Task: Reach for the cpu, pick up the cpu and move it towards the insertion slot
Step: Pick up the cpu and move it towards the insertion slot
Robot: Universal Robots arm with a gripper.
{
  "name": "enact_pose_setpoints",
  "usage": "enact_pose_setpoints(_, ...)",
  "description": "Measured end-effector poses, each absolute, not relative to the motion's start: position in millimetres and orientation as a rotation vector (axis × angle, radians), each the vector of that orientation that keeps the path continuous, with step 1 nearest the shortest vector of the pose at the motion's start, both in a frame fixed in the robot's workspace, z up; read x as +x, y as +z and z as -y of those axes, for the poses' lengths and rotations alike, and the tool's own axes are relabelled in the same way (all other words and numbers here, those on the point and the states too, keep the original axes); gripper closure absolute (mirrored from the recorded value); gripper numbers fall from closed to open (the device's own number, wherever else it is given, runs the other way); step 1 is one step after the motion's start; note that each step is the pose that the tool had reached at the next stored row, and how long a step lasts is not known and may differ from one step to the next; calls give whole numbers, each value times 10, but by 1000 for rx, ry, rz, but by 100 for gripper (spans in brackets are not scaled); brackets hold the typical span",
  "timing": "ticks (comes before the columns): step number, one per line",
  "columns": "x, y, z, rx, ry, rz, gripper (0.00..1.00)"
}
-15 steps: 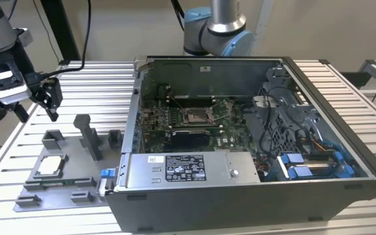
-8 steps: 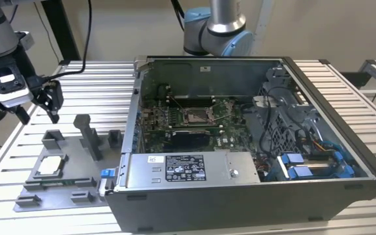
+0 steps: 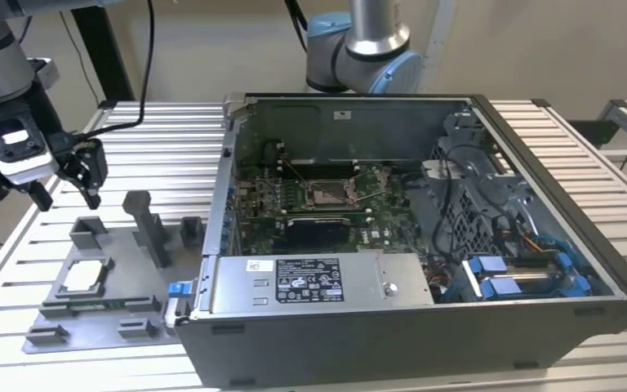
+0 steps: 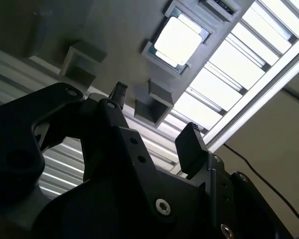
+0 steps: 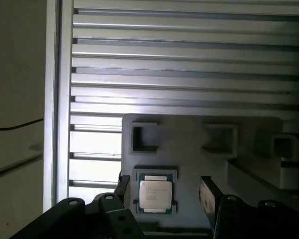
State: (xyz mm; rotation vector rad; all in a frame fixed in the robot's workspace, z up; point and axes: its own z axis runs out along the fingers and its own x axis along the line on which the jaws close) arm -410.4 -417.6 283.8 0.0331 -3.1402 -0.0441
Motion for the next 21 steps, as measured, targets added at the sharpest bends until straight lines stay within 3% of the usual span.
enact_pose_setpoints(21, -4104, 2775, 4176, 33, -44, 3140, 0)
